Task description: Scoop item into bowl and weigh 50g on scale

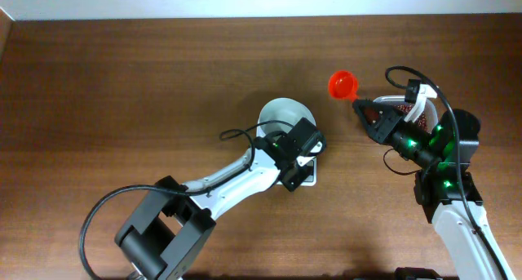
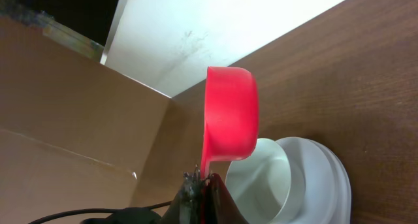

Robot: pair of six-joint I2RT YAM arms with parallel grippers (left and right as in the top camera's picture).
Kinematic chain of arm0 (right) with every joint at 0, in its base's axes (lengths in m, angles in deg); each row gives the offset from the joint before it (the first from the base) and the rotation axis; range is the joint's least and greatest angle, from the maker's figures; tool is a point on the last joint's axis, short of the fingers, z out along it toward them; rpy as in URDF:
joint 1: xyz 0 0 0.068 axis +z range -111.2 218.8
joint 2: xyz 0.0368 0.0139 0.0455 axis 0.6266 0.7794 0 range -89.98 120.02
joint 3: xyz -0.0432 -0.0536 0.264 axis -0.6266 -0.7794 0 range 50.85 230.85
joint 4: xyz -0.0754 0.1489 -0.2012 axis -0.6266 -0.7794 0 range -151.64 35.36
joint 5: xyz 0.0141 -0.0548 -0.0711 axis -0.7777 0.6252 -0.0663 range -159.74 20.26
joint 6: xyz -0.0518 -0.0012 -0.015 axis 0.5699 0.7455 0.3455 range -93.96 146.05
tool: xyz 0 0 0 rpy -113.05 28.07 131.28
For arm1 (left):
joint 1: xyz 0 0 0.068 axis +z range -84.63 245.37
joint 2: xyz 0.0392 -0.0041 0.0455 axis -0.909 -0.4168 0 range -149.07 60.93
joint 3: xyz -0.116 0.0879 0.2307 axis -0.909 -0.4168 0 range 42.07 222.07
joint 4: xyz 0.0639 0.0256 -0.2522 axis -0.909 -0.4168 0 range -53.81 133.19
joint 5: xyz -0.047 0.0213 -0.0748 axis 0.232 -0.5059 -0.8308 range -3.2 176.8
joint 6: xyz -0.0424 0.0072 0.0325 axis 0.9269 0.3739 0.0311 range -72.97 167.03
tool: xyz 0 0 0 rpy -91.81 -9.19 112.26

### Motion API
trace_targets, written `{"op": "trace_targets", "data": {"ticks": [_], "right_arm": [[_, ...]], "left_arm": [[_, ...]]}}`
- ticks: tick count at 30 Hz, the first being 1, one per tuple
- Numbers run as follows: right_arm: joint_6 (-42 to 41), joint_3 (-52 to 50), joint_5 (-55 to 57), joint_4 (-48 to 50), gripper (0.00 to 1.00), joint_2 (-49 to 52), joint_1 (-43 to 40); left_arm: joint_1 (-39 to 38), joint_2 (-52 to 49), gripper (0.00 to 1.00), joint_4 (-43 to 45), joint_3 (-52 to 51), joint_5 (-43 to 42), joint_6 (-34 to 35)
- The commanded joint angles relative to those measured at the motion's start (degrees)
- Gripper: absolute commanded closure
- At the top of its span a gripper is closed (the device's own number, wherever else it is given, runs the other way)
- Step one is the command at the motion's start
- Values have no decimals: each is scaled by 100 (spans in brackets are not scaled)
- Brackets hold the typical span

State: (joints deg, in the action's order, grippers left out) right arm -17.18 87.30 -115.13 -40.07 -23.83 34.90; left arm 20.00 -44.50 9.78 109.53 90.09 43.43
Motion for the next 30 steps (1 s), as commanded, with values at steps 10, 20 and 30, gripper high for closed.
{"op": "trace_targets", "data": {"ticks": [10,20,30], "right_arm": [[103,61,-52,-85,96,-107,-35],[105,61,-50,-87,96,-107,-37],[105,61,-50,-87,96,-107,-37]], "left_arm": [[-24,-306,100,105,83,63,59],[-22,-337,100,164,83,107,61],[-24,-337,100,162,83,146,63]]}}
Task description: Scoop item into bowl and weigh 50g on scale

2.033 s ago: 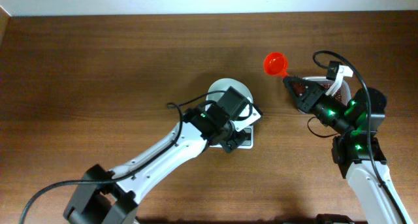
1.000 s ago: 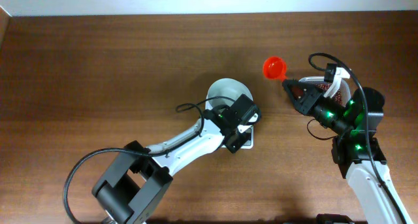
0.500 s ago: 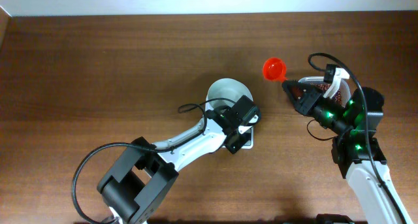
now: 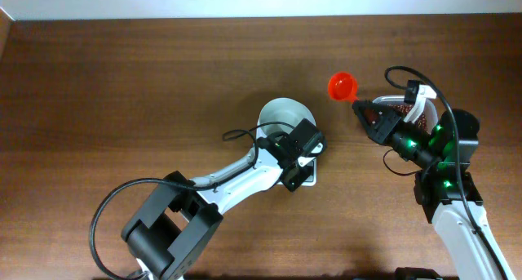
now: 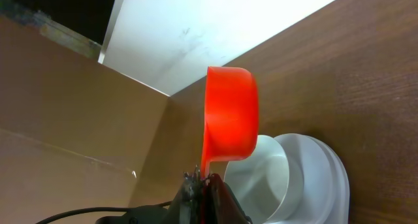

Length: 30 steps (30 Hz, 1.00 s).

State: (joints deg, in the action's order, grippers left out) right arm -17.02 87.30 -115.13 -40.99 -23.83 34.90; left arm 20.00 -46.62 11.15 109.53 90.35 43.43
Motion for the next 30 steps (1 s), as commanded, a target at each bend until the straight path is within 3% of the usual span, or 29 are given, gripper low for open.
{"op": "trace_targets", "data": {"ticks": [1,30], "right_arm": [[90,61,-50,4,96,-107,-37],[87,61,-52,0,96,-107,-37]], "left_arm": [[-26,-125,100,9,83,225,168],[-24,-461,100,-13,181,297,184]]}}
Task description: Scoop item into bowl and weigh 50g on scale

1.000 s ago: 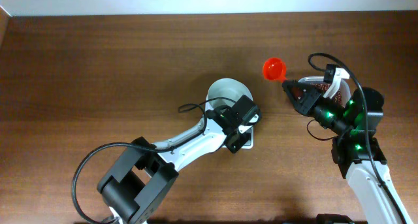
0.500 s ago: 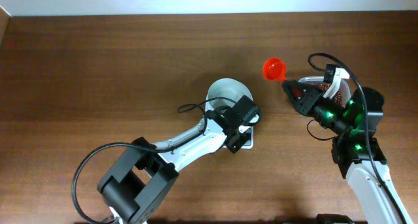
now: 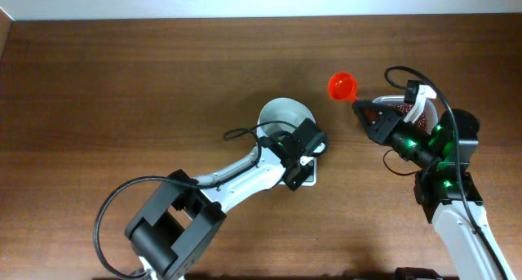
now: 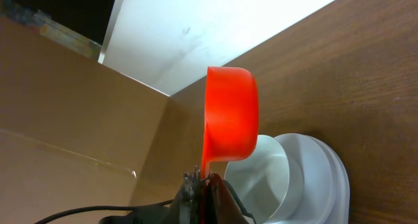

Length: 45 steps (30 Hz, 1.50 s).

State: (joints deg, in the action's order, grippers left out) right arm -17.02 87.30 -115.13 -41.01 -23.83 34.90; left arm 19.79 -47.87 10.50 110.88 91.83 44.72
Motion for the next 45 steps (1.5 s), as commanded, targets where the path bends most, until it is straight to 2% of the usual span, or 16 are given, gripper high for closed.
{"op": "trace_targets", "data": {"ticks": [1,19,22,26,28,32,33,34,35,37,45], "right_arm": [[85,61,-52,-13,96,-107,-37],[61,61,-72,-144,96,-107,-37],[17,61,-50,-120,96,-107,-37],[-87,61,-48,-94,96,-107,-37],[-90,61,-33,-76,96,-107,-68],[-85,61,-116,-79,96,-107,-391],[-87,61,-120,-81,96,-107,-457],[-85,61,-116,-76,96,-107,-542],[-85,63,-116,-79,96,-107,-671],[-66,63,-50,-79,96,-107,-815],[240,61,103,-101,96,-107,-857]], "left_arm": [[-2,-337,100,46,46,151,37],[-2,-332,100,-2,46,127,13],[-7,76,100,-262,90,125,13],[2,1648,100,-437,90,125,15],[55,2221,91,-496,90,122,15],[398,3453,45,-837,87,125,13],[466,3574,30,-920,87,125,13],[533,3676,20,-1012,87,122,13],[640,3812,18,-1196,87,122,13],[654,3814,0,-1331,87,122,15],[654,3814,1,-1499,87,144,13]]}}
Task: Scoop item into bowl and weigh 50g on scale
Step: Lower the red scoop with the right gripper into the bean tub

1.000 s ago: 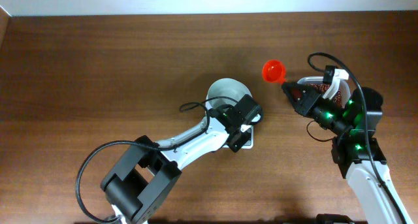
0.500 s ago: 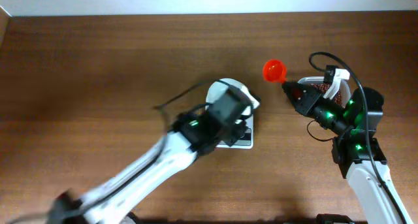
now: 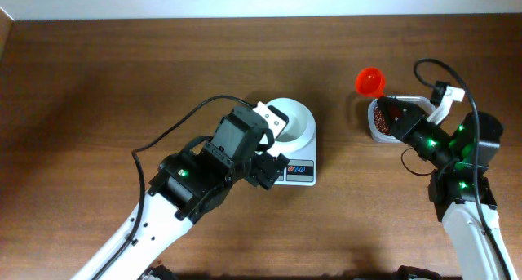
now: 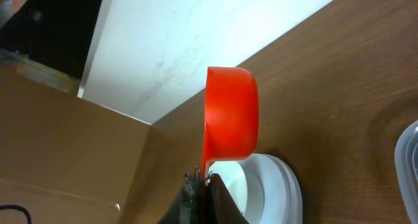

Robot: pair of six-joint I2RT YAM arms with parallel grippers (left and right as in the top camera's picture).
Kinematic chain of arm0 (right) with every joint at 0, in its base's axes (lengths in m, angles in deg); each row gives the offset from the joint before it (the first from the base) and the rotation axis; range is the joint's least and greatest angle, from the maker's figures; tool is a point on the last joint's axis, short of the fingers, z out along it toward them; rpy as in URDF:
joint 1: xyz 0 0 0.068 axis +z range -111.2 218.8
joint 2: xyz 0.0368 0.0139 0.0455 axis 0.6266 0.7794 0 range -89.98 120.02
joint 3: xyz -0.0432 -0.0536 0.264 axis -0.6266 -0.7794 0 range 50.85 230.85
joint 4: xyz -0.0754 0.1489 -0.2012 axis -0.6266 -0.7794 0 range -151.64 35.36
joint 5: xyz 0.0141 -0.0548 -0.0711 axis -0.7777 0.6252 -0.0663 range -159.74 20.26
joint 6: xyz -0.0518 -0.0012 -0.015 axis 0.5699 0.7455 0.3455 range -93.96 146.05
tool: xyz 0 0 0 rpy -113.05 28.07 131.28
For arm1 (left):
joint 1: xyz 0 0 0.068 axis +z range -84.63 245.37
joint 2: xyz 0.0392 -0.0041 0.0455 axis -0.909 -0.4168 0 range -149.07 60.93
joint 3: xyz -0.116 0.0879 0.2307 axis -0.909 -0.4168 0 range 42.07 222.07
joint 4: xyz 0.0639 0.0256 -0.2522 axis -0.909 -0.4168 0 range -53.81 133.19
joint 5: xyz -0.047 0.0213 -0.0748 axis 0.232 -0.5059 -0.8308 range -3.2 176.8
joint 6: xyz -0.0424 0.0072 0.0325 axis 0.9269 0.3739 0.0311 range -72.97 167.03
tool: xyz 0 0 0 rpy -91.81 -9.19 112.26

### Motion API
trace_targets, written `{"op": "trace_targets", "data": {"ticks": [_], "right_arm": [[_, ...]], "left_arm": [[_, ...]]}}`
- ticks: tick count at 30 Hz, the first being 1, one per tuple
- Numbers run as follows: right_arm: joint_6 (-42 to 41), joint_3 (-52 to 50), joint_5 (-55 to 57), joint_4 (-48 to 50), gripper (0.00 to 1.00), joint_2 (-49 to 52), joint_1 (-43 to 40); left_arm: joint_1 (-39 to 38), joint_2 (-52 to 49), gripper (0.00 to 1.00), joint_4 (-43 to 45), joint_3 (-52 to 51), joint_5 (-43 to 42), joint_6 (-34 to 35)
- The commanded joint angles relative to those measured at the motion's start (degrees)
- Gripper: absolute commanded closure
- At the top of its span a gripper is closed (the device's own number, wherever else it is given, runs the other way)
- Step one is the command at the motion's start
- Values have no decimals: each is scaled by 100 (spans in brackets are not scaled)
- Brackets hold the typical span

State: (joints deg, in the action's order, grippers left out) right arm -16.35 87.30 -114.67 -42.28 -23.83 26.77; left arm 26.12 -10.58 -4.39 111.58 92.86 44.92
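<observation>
A white bowl [image 3: 295, 123] stands on the small white scale [image 3: 298, 171] at mid-table. My right gripper [image 3: 390, 108] is shut on the handle of a red scoop [image 3: 369, 80], held in the air at the far edge of a clear tub of brown grains [image 3: 382, 125]. The cup looks bare red inside. In the right wrist view the scoop [image 4: 230, 116] juts out on its side from the gripper [image 4: 202, 182], with the bowl [image 4: 261, 185] far beyond it. My left gripper [image 3: 266, 164] hangs at the scale's left edge; its fingers cannot be made out.
The brown wooden table [image 3: 122, 76] reaches to a white wall at the far side. The left arm's cable [image 3: 175, 125] loops over the table left of the bowl. A corner of the clear tub [image 4: 409, 165] shows at the right wrist view's right edge.
The right gripper has moved right with the scoop, from the gap between bowl and tub to the tub's far edge. The left arm has drawn back and risen; the scale's display is now uncovered.
At all three earlier moments the left gripper lay low over the scale beside the bowl, and the right gripper held the red scoop still between bowl and tub. Now the left arm stands off to the left and the scoop is at the tub.
</observation>
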Motion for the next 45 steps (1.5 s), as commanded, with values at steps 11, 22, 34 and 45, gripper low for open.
{"op": "trace_targets", "data": {"ticks": [11,22,34,45], "right_arm": [[922,63,-203,-767,96,-85,-44],[3379,2138,1231,-4690,96,-85,-44],[4256,2437,4446,-5340,96,1294,-42],[4352,2430,3744,-4824,96,2590,-37]], "left_arm": [[22,81,1,-496,-389,-374,-1226],[31,83,1,498,-1023,-890,-1097],[31,81,1,514,-1023,-885,-1102],[31,81,1,514,-1023,-885,-1102]]}}
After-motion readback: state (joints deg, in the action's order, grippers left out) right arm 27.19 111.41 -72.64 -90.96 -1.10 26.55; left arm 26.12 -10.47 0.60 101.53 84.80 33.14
